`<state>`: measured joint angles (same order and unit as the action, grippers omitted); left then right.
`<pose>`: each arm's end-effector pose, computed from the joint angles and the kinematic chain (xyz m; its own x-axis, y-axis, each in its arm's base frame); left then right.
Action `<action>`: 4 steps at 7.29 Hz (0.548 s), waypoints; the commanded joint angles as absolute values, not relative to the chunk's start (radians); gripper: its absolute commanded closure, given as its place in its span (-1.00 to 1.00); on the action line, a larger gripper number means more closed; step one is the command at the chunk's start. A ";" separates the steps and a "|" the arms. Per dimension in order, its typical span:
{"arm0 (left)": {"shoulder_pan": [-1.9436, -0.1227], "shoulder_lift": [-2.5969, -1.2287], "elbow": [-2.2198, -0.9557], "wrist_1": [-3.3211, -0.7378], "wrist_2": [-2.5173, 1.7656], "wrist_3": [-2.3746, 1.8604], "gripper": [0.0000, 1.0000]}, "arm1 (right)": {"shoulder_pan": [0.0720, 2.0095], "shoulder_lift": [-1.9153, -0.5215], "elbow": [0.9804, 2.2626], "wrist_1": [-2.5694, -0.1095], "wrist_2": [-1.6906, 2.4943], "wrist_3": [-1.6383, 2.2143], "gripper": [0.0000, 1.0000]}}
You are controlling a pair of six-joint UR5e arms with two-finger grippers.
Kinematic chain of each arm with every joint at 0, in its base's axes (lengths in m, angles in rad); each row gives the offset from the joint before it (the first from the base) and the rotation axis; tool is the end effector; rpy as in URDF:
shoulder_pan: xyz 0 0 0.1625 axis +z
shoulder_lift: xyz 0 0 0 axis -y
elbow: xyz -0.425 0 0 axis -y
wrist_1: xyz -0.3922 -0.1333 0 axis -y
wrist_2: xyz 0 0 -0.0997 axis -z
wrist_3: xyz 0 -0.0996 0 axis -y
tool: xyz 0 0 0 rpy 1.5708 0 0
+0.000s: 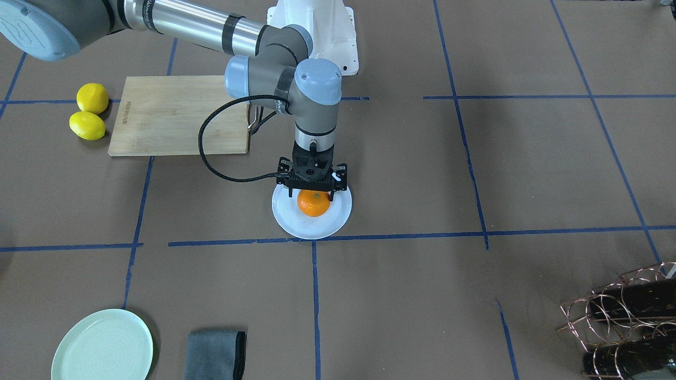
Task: Pick orange to plate
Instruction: 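Lower the orange onto the plate and open the right gripper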
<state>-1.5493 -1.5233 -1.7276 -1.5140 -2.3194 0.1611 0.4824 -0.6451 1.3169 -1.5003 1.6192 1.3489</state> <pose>-0.0553 -0.4744 0.6119 0.7188 0.2109 -0.6625 -0.1386 0.9772 0.1608 -0.6378 -0.4790 0.1799 0.7324 0.1354 0.6673 -0.2801 0.9532 0.1140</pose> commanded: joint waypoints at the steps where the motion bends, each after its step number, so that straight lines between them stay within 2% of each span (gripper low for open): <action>1: -1.549 -1.522 -1.727 -1.514 -2.319 0.161 -1.00 | 0.504 -0.629 1.327 -1.491 1.623 1.339 -1.00; 3: -1.549 -1.522 -1.730 -1.511 -2.318 0.163 -1.00 | 0.648 -0.661 1.393 -1.506 1.806 1.205 -1.00; 4: -1.549 -1.517 -1.729 -1.506 -2.318 0.163 -1.00 | 0.745 -0.722 1.463 -1.546 1.900 1.066 -1.00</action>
